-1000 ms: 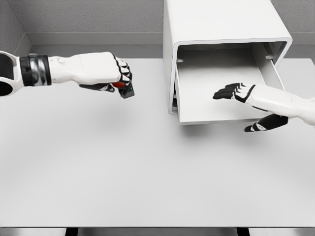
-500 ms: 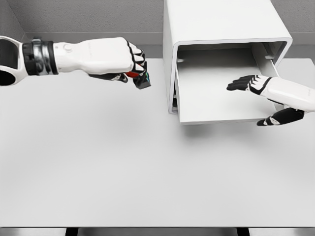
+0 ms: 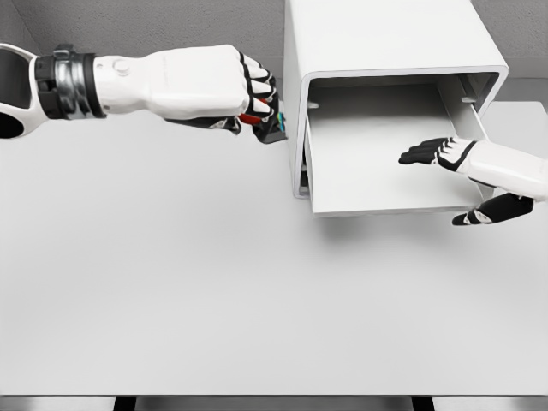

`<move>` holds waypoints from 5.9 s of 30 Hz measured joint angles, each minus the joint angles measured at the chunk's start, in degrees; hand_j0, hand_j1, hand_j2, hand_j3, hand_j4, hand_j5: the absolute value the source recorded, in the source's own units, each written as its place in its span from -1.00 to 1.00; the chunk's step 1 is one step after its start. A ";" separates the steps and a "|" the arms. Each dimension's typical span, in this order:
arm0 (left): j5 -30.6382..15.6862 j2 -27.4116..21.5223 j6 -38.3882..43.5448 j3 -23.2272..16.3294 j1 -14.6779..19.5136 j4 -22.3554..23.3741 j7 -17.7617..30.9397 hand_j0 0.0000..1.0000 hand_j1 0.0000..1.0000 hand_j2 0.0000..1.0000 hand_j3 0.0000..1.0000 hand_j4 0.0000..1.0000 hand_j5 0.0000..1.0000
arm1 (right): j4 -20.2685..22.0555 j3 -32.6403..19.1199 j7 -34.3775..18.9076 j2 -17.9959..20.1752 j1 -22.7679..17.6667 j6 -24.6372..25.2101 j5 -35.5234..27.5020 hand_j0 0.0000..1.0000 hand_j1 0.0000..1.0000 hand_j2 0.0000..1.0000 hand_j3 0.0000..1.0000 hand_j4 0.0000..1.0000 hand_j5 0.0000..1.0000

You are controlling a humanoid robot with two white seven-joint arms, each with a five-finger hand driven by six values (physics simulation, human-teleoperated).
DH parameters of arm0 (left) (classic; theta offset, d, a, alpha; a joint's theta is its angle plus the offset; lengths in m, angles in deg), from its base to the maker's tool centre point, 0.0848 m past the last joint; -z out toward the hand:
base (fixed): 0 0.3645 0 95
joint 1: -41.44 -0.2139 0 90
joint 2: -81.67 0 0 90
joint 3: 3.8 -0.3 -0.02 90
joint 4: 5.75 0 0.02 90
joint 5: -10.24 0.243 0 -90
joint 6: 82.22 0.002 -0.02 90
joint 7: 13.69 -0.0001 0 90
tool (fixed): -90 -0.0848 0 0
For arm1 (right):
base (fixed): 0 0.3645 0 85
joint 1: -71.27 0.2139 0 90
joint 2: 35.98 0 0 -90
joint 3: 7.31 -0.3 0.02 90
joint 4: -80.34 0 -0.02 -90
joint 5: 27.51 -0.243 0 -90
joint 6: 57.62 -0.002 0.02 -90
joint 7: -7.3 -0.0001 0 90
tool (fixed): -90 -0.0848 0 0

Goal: Slide open multi-storey tabletop storage cabinets and put open load switch and slide close multi-storey tabletop storage cabinets

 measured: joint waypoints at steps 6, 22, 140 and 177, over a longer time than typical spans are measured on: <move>-0.07 0.90 0.00 0.01 0.44 -0.05 -0.26 -0.27 -0.27 -0.27 -0.27 -0.27 -0.27 | 0.00 0.21 -0.04 0.03 -0.26 0.00 -0.01 1.00 1.00 1.00 1.00 1.00 1.00; 0.01 6.06 0.01 0.17 1.67 0.50 -0.45 -0.27 -0.27 -0.27 -0.27 -0.27 -0.27 | 0.00 0.60 -0.04 -0.13 -0.35 0.00 -0.01 1.00 1.00 1.00 1.00 1.00 1.00; 5.45 -20.51 0.08 23.18 -38.58 -2.23 -11.88 1.00 1.00 1.00 1.00 1.00 1.00 | -2.91 0.17 -0.15 -1.61 0.35 0.01 -0.22 1.00 1.00 1.00 1.00 1.00 1.00; 5.55 -17.96 0.08 23.36 -39.37 -0.27 -11.74 1.00 1.00 1.00 1.00 1.00 1.00 | -7.19 3.75 -2.30 -5.66 9.32 -0.01 -1.96 1.00 1.00 1.00 1.00 1.00 1.00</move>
